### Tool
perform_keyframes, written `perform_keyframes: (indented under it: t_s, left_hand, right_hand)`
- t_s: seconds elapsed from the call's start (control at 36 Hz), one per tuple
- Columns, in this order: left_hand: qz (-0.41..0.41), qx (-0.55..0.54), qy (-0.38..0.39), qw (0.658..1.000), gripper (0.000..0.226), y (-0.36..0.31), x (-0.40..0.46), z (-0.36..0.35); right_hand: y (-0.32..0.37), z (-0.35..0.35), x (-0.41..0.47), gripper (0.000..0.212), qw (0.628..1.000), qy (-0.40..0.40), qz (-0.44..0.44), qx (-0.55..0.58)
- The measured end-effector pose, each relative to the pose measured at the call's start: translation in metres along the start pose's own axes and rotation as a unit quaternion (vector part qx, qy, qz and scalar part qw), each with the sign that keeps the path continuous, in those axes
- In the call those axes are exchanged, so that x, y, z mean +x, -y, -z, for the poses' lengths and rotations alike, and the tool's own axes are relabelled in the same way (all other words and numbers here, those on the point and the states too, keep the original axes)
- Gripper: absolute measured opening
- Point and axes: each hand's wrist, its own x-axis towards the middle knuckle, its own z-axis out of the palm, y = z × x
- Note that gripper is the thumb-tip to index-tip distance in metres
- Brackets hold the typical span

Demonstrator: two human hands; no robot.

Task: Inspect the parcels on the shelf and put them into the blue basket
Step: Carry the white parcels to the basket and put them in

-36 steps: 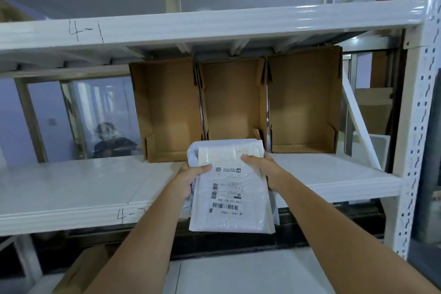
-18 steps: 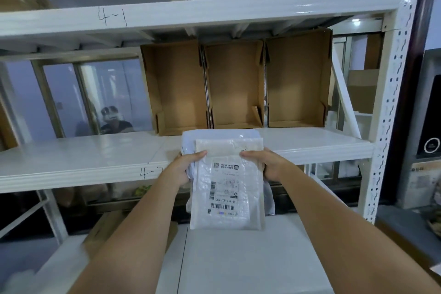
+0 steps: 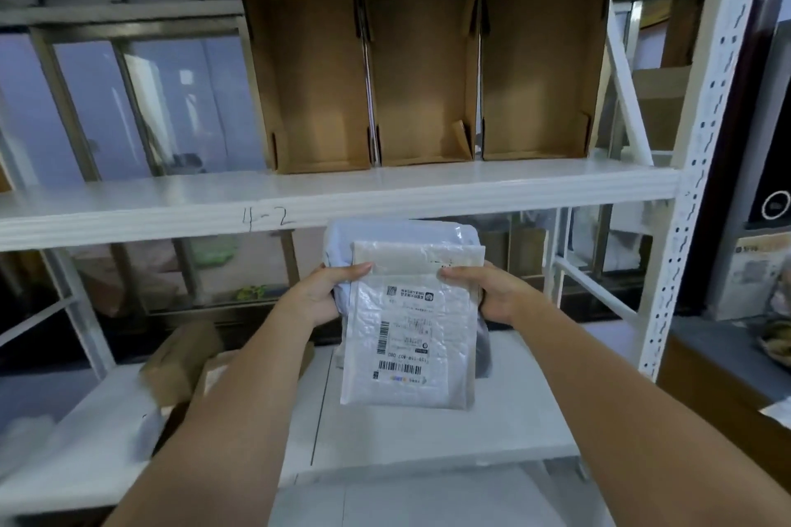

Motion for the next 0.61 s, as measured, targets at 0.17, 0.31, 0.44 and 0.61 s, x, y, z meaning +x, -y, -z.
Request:
perform_keyframes:
  t_s: [0.17,0.31,0.44,0.61]
  left_hand:
    - [0.021,-0.013,0.037,0.999,0.065,0.081,0.011,0.029]
    - [0.003,-0.03,0.016,0.999,0.069,0.144,0.023,0.055]
    - [-0.003,-0.039,0.015,0.999,0.071,0.203,0.033,0.081]
    - [-0.018,-0.039,-0.033,0.999,0.041,0.257,0.042,0.102]
  right_hand:
    - [-0.081,0.031,0.004,0.047,1.0,0.0,-0.011,0.006]
    - [-0.139,0.053,0.013,0.044,1.0,-0.007,-0.008,-0.001]
    - [-0.198,0.075,0.029,0.056,1.0,-0.011,0.001,-0.025]
    - [-0.254,0.097,0.043,0.056,0.999,-0.02,0.031,-0.02]
